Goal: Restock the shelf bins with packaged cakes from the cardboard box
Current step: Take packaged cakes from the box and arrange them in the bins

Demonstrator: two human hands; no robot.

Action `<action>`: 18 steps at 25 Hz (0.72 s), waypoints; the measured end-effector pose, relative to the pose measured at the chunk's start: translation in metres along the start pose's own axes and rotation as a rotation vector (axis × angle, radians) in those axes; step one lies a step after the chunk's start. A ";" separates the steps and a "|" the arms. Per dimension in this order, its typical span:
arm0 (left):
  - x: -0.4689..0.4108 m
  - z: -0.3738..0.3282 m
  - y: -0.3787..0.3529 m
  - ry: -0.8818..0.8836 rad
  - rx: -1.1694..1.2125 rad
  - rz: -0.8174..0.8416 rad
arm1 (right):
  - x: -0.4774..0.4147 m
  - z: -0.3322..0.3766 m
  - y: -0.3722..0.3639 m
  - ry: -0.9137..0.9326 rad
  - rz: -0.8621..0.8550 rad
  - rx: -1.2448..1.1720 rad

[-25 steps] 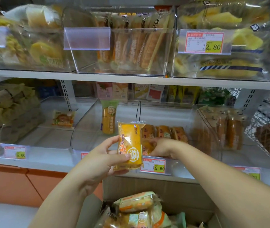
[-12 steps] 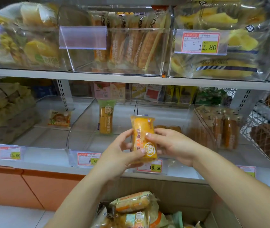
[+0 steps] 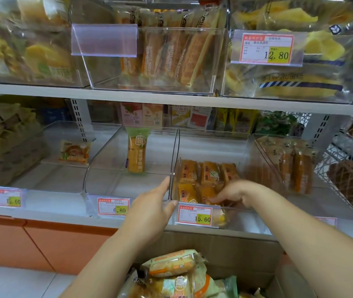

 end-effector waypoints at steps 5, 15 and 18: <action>0.003 -0.002 -0.001 -0.049 0.007 0.028 | 0.002 0.001 -0.001 0.022 -0.071 0.078; 0.050 0.010 -0.033 -0.118 0.036 0.145 | 0.109 -0.014 -0.030 0.720 -0.418 0.081; 0.061 0.037 -0.091 -0.102 -0.207 0.340 | 0.076 -0.057 -0.103 0.446 0.015 0.597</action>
Point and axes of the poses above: each hand's wrist, its own x-axis away from the middle knuckle, its own y-axis out of the back of the hand, z = x × y, the point moved 8 cm from there along -x, towards the middle knuckle, and after that the axes turned 5 degrees about z, right-handed, at the moved point
